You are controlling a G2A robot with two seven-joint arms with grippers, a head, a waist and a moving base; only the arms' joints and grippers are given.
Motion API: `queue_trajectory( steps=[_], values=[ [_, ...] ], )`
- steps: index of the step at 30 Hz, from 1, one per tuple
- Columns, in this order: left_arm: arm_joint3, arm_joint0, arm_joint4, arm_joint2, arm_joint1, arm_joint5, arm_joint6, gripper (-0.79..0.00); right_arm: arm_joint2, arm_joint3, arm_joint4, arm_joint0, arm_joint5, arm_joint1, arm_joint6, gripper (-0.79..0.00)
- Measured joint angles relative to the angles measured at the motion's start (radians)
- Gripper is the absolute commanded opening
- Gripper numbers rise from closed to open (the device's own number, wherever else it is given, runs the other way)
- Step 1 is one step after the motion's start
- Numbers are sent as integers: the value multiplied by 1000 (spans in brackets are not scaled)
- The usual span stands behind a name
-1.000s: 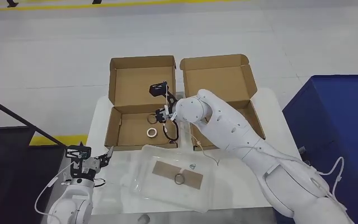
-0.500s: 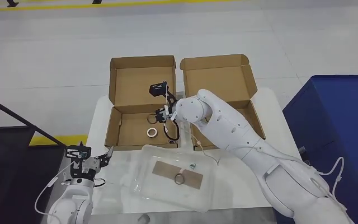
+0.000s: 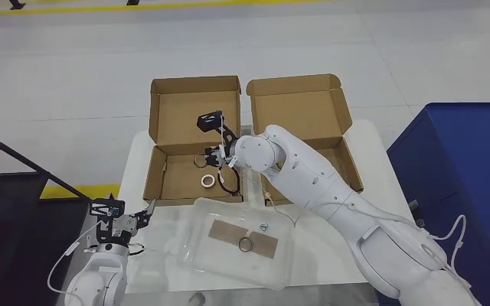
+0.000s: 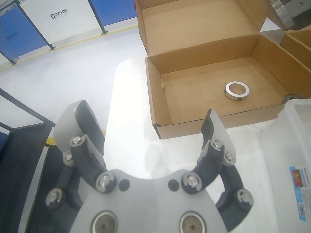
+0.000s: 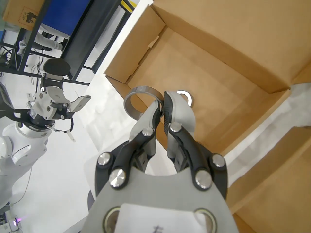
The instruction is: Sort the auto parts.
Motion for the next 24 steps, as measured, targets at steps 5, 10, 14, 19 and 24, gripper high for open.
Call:
queue_trajectory(
  steps=[5,10,14,19,24],
  values=[
    [0,0,0,0,0,0,0,0,-67,148,45,57,-91,-81,6,-785],
    [0,0,0,0,0,0,0,0,-141,337,58,106,-82,-185,33,-785],
    [0,0,0,0,0,0,0,0,-189,460,26,123,-31,-260,53,-785],
    [0,0,0,0,0,0,0,0,-235,571,-40,135,2,-337,60,-785],
    [0,0,0,0,0,0,0,0,-248,648,-72,145,34,-389,56,-739]
  ],
)
